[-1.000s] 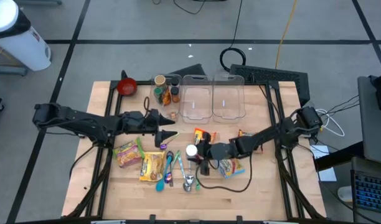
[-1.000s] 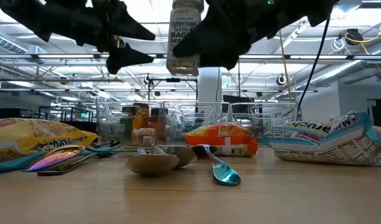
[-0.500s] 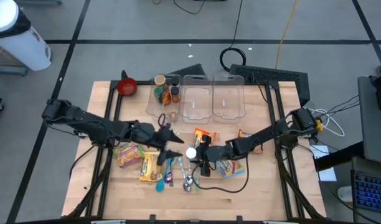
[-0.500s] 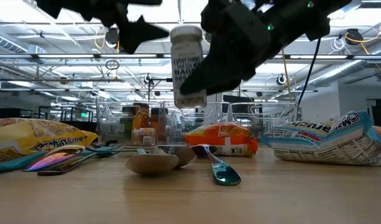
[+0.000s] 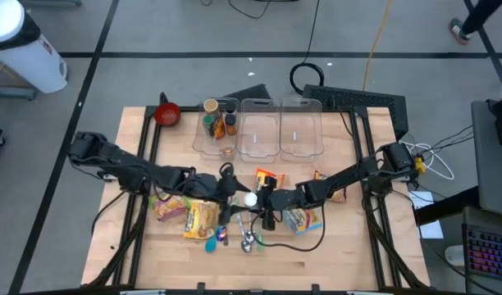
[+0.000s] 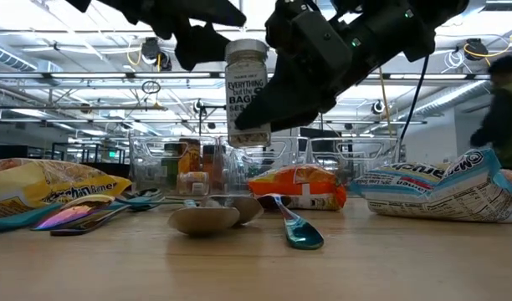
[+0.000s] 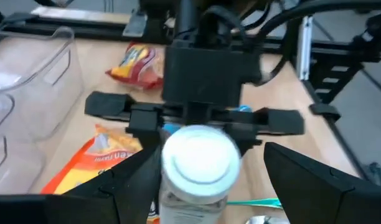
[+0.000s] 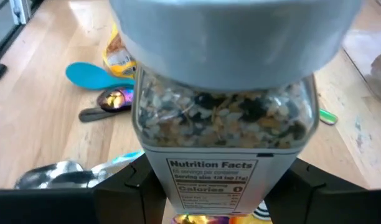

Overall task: Pick & Place Food Item
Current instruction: Put the white seasoning bottle into the left transparent bin

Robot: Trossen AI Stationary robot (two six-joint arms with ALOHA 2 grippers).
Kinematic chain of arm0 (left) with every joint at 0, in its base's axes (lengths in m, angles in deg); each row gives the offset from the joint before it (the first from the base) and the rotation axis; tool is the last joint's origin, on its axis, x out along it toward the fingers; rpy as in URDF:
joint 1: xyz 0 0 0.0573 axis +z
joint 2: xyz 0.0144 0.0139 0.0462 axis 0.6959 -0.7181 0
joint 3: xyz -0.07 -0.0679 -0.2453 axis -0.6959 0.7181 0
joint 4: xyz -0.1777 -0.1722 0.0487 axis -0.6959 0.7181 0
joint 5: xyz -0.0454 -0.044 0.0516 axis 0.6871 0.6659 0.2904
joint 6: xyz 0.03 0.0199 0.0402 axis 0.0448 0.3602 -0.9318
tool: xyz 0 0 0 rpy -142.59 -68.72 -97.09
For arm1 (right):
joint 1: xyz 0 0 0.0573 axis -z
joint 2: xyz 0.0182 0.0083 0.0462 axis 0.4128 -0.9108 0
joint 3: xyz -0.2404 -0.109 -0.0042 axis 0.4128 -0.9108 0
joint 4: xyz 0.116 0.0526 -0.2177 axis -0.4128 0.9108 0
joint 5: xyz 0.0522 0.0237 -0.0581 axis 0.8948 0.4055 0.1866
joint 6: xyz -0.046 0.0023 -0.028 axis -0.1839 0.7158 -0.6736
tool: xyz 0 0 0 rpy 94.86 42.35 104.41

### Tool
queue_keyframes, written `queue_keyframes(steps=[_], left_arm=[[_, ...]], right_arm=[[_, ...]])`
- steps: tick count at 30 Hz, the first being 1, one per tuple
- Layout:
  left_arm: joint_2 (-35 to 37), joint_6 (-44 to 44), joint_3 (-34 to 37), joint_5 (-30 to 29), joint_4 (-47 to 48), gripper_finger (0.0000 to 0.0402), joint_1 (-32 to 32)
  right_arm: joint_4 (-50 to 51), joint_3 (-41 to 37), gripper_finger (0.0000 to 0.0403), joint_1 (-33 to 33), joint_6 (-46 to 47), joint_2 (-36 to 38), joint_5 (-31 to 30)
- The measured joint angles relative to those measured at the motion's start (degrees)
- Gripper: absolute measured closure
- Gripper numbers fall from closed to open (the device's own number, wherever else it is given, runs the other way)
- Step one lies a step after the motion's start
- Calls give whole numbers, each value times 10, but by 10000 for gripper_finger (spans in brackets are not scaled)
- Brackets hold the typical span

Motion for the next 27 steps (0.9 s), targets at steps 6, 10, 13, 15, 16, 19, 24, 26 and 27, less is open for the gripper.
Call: queue_keyframes(steps=[6,10,13,15,16,19,24,26,27], left_arm=[[-12,-2,-7,-3,11,105,3],[-12,-4,-8,-4,13,105,3],[-12,-10,-8,-4,14,105,3],[-12,-17,-8,-4,15,105,3],[-12,-21,-8,-4,13,105,3],[-12,-42,-8,-4,11,105,3],[-23,-53,-6,-4,4,105,3],[-22,-53,-7,-4,-7,105,3],[-22,-53,-7,-4,-9,105,3]], right_arm=[[-1,0,211,2,-7,0,0],[-5,0,210,3,-11,0,0],[-3,0,211,4,-11,0,0],[-5,0,211,4,-11,0,0],[-6,0,211,4,-11,0,0],[-6,0,210,4,-11,0,0],[-5,0,211,4,-11,0,0],[-6,0,211,4,-11,0,0],[-6,0,210,4,-11,0,0]])
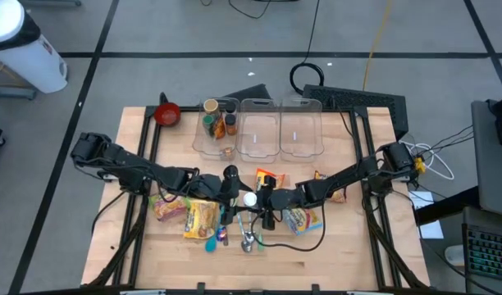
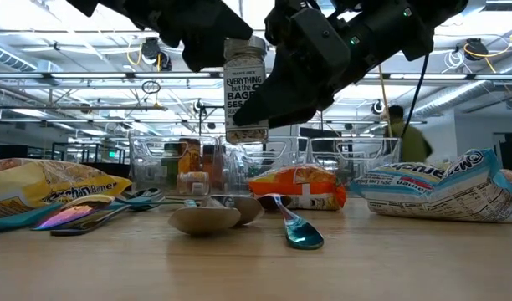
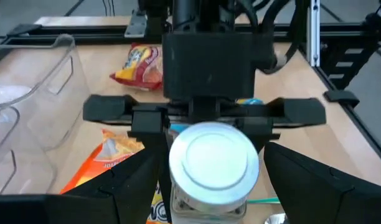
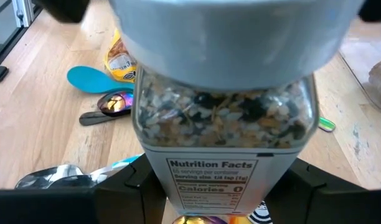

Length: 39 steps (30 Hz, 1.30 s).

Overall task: Pick & Place Food Item
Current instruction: Put the white seasoning bottle into the left transparent bin

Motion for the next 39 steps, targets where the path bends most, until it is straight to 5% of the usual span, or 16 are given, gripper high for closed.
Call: queue_keyframes(steps=[12,20,29,39], left_arm=[[-18,0,0,3,-24,107,4],[-17,2,0,9,-19,191,4],[-16,35,0,7,-3,191,0],[41,25,1,-40,11,191,-16]], right_arm=[[0,0,209,0,0,0,0],[-1,0,210,0,1,0,15],[-4,0,210,1,3,0,29],[-5,0,130,-1,25,3,27]])
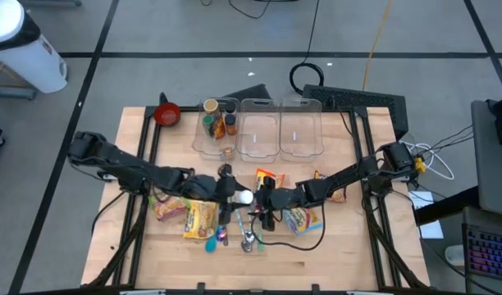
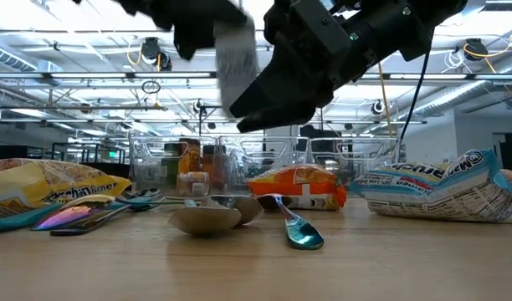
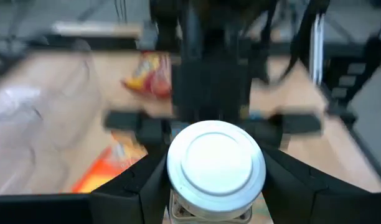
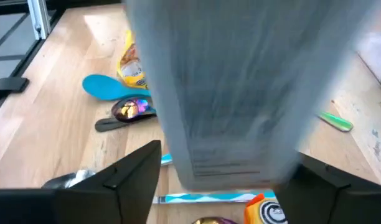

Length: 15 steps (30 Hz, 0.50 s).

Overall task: Pick & Place Food Item
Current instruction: Put the white seasoning bottle into the left transparent bin

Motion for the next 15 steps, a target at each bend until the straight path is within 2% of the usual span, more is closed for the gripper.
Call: queue_keyframes(steps=[6,12,15], left_arm=[[102,-8,0,-33,67,191,0],[204,-43,-1,-124,145,191,2],[244,-51,-1,-149,185,191,12]], right_arm=[[29,-1,112,-2,20,36,27],[61,0,115,-4,25,100,69],[65,-5,117,-8,6,133,76]])
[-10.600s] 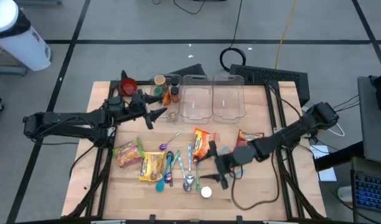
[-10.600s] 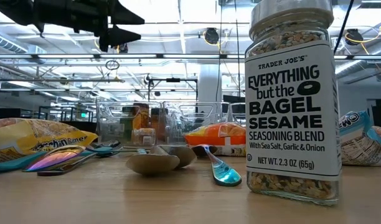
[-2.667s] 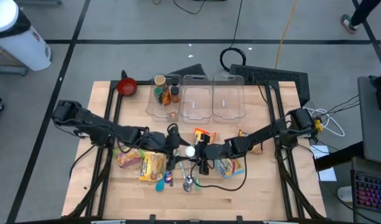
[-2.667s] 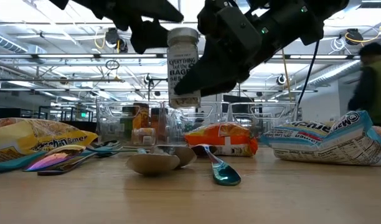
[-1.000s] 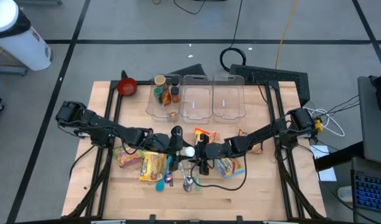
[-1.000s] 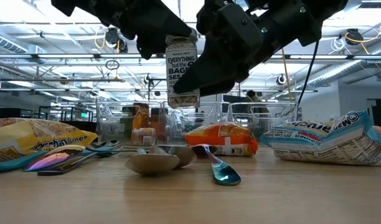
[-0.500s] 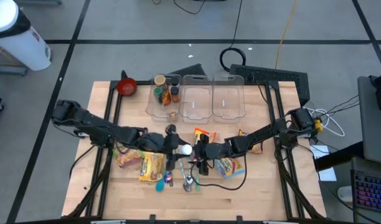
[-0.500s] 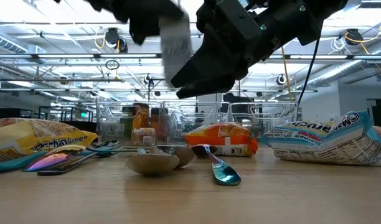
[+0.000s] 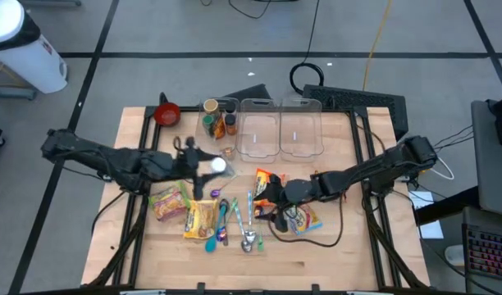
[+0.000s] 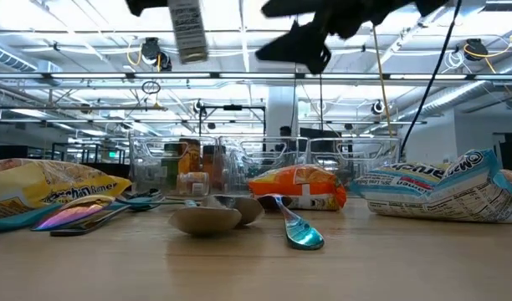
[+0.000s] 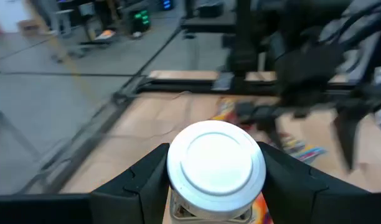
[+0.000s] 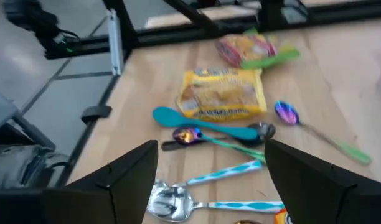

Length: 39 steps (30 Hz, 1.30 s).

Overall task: Pick & Place Food Item
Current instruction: Put the white seasoning bottle into the left transparent bin

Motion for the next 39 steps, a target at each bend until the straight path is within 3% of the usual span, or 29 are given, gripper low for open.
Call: queue_keyframes(steps=[5,12,20,24,30,39], left_arm=[[50,2,12,-45,45,191,41],[77,23,86,-38,36,191,165],[74,51,198,87,-108,191,328],[61,73,232,107,-114,191,386],[41,91,275,125,-161,191,438],[-11,108,313,146,-238,191,461]], right_arm=[[-36,-35,113,-13,-32,41,0],[-203,-128,117,-14,-33,72,-1],[-314,-186,113,-14,-45,91,-1],[-312,-190,116,-14,-46,90,-1],[-315,-190,113,-13,-51,90,-1],[-320,-190,117,-13,-53,90,-1]])
